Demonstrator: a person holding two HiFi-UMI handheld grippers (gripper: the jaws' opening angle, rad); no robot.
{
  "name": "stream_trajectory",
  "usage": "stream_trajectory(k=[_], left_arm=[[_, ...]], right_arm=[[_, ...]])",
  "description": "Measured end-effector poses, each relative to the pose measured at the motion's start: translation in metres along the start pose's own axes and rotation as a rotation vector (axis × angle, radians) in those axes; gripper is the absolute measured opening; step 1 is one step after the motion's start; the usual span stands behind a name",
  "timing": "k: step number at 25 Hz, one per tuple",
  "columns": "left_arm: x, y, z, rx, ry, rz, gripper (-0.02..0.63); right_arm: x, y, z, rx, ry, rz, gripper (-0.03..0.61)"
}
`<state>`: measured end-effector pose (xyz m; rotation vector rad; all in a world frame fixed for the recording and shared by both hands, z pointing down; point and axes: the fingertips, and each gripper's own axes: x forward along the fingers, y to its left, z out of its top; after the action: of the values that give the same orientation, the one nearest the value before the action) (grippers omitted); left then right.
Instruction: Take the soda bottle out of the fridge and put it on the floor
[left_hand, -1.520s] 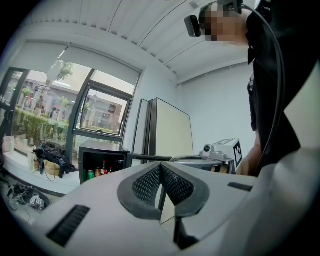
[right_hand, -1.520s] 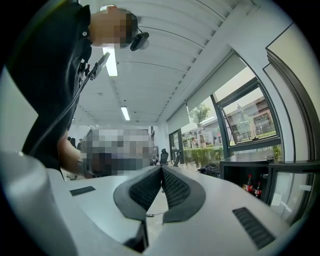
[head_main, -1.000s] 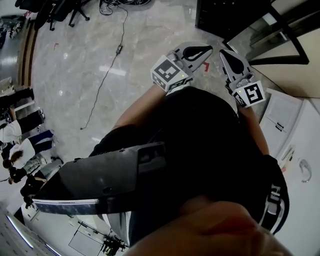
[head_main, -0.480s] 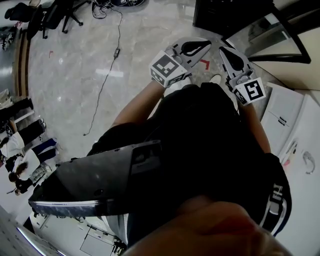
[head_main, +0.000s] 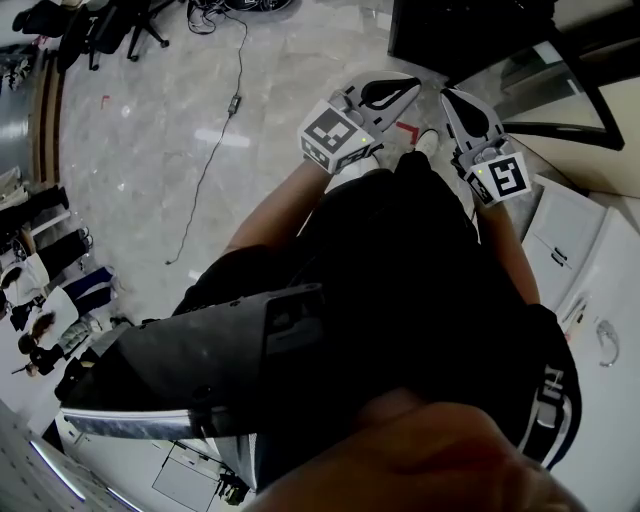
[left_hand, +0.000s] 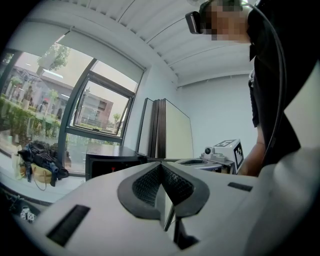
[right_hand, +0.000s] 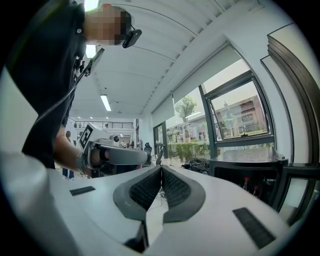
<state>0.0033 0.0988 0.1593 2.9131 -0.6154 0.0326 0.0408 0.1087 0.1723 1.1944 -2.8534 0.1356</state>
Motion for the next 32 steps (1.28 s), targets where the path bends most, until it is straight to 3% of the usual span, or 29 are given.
stream_trajectory(k=[9, 14, 19, 23, 32], left_arm=[[0.083, 0.053, -0.006, -0.022, 0.010, 0.092, -0.002], [0.137, 0.085, -0.009, -0.002, 0.014, 0.145, -0.002], [0.173, 0.119, -0.020, 0.039, 0.030, 0.228, -0.002], [0.191, 0.142, -0.042, 0.068, 0.041, 0.239, -0.002], [0.222, 0.212, -0.103, 0.031, 0.019, 0.243, -0.002]], right_arm=[[0.021, -0.118, -0.008, -0.007, -0.007, -0.051, 0.014], [0.037, -0.185, -0.010, -0.084, -0.019, -0.087, 0.014], [0.065, -0.235, -0.038, -0.010, -0.015, -0.059, 0.015], [0.087, -0.264, -0.068, 0.049, 0.004, -0.080, 0.017], [0.133, -0.331, -0.142, 0.111, 0.049, -0.195, 0.162]])
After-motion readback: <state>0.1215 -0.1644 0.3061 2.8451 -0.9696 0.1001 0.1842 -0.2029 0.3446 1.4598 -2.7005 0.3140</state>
